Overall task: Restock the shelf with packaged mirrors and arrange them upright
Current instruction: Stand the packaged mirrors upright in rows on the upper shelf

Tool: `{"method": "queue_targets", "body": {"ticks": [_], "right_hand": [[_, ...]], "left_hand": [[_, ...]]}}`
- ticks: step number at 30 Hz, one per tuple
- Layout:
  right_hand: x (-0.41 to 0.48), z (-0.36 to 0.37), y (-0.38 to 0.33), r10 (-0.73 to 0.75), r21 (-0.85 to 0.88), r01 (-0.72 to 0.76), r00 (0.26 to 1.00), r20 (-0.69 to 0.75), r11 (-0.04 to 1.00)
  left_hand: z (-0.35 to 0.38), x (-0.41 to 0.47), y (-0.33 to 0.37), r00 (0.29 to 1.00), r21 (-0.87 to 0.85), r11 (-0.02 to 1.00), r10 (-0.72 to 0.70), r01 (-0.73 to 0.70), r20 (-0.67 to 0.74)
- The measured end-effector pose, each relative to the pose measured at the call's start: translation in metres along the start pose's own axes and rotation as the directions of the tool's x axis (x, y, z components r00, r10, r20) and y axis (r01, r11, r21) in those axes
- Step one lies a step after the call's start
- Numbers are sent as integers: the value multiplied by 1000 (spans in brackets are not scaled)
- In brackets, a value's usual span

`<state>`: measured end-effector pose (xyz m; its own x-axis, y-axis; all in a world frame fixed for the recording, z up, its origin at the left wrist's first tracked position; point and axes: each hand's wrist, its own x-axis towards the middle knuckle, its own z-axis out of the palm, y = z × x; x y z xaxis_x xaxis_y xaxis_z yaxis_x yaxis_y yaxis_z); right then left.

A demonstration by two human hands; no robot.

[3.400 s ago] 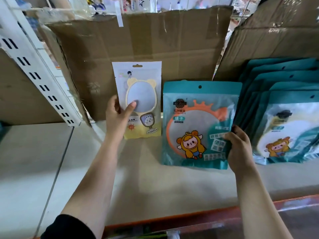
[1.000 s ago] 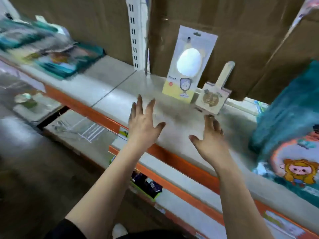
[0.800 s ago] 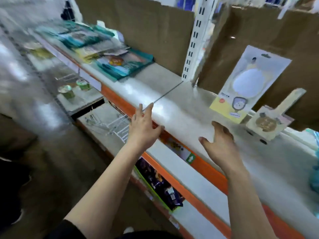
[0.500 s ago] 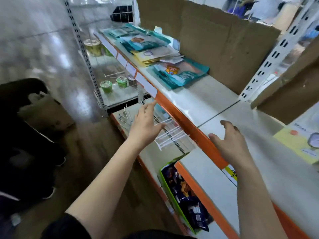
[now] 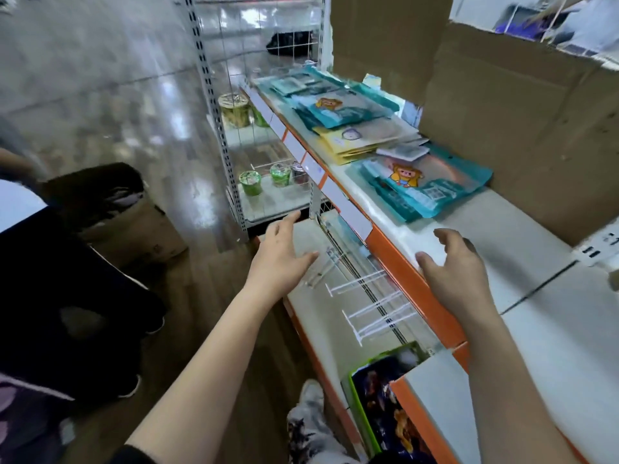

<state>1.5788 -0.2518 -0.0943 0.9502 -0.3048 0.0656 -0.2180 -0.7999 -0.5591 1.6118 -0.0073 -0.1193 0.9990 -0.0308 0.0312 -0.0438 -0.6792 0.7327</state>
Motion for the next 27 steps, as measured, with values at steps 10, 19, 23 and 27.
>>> {"method": "queue_targets", "body": {"ticks": [10, 19, 23, 27], "right_hand": [[135, 28, -27, 144, 127, -128, 981, -131, 984], [189, 42, -33, 306, 94, -302, 952, -30, 949], [207, 38, -30, 378, 96, -378, 926, 11, 921], [222, 36, -30, 442, 147, -442, 896, 38, 885]], "left_hand": [[-22, 140, 9, 999, 51, 998, 33, -31, -40], [-3, 226, 26, 995, 50, 994, 92, -94, 32], [11, 266, 43, 983, 46, 984, 166, -170, 74], [22, 310, 60, 950, 18, 960, 274, -280, 149]]}}
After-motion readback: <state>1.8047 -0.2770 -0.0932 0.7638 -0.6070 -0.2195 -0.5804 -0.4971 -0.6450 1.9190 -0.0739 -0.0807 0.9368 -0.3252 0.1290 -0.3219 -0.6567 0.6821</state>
